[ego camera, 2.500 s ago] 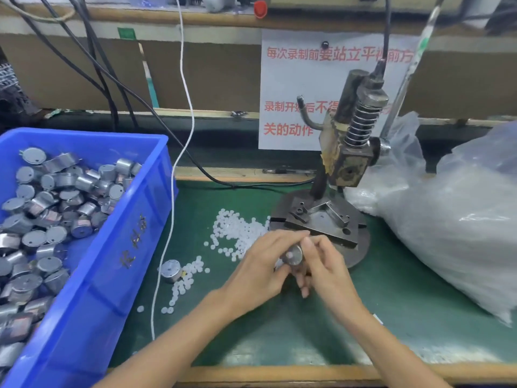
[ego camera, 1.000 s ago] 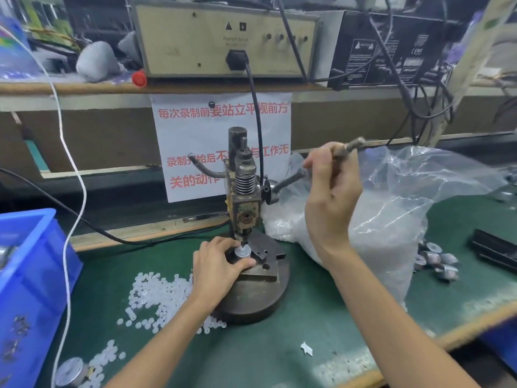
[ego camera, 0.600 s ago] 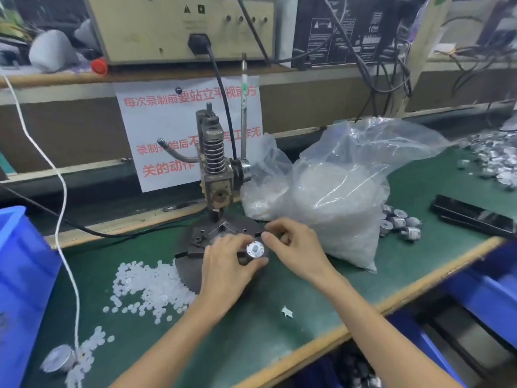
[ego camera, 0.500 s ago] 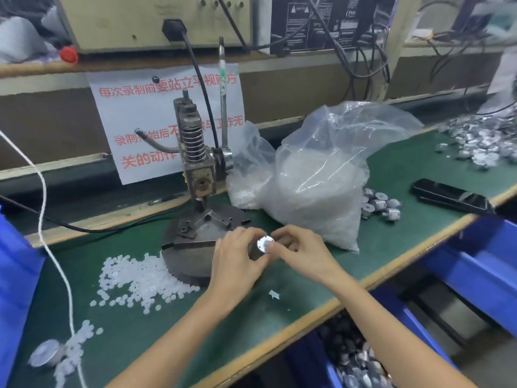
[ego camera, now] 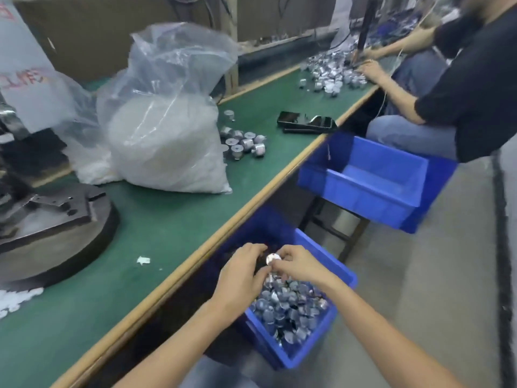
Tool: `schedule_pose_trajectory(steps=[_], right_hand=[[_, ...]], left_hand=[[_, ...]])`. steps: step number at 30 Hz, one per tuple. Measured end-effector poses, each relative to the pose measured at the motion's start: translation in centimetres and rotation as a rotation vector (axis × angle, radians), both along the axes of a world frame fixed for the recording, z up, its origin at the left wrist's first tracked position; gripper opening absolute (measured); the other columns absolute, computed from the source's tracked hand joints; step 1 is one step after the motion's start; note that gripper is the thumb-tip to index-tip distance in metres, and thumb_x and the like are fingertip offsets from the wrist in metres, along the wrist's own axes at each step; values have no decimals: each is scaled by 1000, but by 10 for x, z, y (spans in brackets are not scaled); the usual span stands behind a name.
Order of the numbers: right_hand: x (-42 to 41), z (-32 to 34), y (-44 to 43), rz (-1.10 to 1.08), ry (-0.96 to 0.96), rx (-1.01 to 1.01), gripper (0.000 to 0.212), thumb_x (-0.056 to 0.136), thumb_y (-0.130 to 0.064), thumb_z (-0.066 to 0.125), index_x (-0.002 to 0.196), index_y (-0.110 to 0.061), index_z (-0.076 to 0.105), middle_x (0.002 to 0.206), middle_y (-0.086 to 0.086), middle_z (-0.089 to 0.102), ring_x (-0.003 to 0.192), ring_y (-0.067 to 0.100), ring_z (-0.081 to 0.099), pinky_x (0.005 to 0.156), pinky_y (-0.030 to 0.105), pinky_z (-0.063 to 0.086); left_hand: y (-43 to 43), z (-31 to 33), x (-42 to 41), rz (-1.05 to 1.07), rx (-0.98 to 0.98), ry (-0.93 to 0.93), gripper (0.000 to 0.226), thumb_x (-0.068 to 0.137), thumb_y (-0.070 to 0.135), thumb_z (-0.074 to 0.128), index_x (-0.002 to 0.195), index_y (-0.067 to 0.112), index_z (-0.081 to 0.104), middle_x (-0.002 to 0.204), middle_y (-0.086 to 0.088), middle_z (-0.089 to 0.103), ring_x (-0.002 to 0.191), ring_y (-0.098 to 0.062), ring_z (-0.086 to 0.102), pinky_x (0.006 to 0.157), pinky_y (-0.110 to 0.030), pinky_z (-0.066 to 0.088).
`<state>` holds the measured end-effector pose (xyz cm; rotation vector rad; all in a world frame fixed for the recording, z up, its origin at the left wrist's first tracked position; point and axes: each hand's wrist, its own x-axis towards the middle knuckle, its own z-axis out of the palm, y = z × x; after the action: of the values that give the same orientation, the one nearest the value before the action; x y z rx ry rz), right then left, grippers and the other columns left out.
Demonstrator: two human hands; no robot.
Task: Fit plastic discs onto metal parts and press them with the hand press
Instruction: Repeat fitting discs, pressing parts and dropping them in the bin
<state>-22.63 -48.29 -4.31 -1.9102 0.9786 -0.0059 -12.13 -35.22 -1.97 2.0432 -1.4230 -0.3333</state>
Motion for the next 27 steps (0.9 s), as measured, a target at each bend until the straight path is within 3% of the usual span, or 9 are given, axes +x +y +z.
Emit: schedule_pose_trajectory(steps=[5, 9, 12, 15, 17, 19, 22, 25, 27], right_hand=[[-28, -68, -17, -1, 272, -116, 32, 83, -36, 63, 68, -18, 41, 69, -1, 52, 69, 18, 49, 61, 31, 34], [-24, -85, -25, -66, 273, -167, 21, 85, -26, 60, 95, -7, 58, 96, 9, 64, 94, 25, 57, 70, 31, 40], [-20, -81, -32, -131, 228, -164, 23, 85, -15, 54, 106, -9, 62, 97, 10, 63, 98, 26, 57, 76, 33, 45], [-14, -61, -36, -159, 117, -166, 17, 87, -17, 56, 101, -14, 63, 80, 0, 60, 91, 20, 56, 73, 29, 44], [-3, -39, -34, -149, -1, -213, 5, 87, -22, 58, 88, -21, 63, 67, -6, 59, 80, 11, 58, 72, 26, 40], [16, -9, -27, -131, -130, -256, 12, 85, -25, 61, 74, -30, 59, 56, -10, 57, 62, -1, 55, 63, 17, 38], [55, 40, -6, -58, -325, -266, 18, 82, -26, 65, 67, -35, 60, 57, -10, 60, 58, -2, 55, 58, 11, 42], [102, 78, 27, 96, -457, -244, 22, 83, -21, 67, 67, -35, 60, 65, -8, 63, 60, 1, 54, 63, 17, 45], [135, 97, 57, 224, -510, -234, 23, 84, -18, 67, 68, -33, 59, 68, -7, 64, 60, 3, 54, 62, 16, 44]], left_hand=[[-8, -10, -8, 0, 43, -36, 33, 88, 23, 62, 119, 14, 56, 111, 2, 58, 105, -16, 54, 88, -31, 44], [-12, -5, 2, 21, 34, -78, 31, 90, 24, 59, 121, 18, 55, 112, 6, 57, 104, -12, 52, 87, -28, 43], [-13, 0, 7, 27, 13, -88, 28, 91, 24, 58, 119, 20, 55, 109, 9, 56, 94, -6, 48, 82, -21, 40], [-10, 6, 10, 31, -34, -94, 27, 90, 22, 60, 116, 20, 57, 103, 13, 55, 83, -1, 40, 77, -17, 36], [-4, 13, 15, 50, -82, -90, 27, 88, 20, 62, 115, 19, 59, 99, 16, 52, 77, 0, 39, 75, -15, 34], [5, 24, 24, 82, -126, -97, 26, 87, 19, 64, 112, 19, 61, 98, 16, 53, 76, 1, 43, 74, -13, 34], [26, 43, 46, 158, -173, -120, 23, 86, 18, 65, 108, 17, 63, 98, 10, 58, 82, -5, 46, 72, -17, 34], [61, 66, 74, 272, -224, -187, 23, 84, 18, 66, 107, 16, 63, 97, 8, 59, 77, -2, 35, 71, -17, 29], [92, 81, 94, 352, -228, -232, 24, 84, 17, 66, 108, 15, 63, 98, 6, 60, 79, -5, 40, 74, -17, 31]])
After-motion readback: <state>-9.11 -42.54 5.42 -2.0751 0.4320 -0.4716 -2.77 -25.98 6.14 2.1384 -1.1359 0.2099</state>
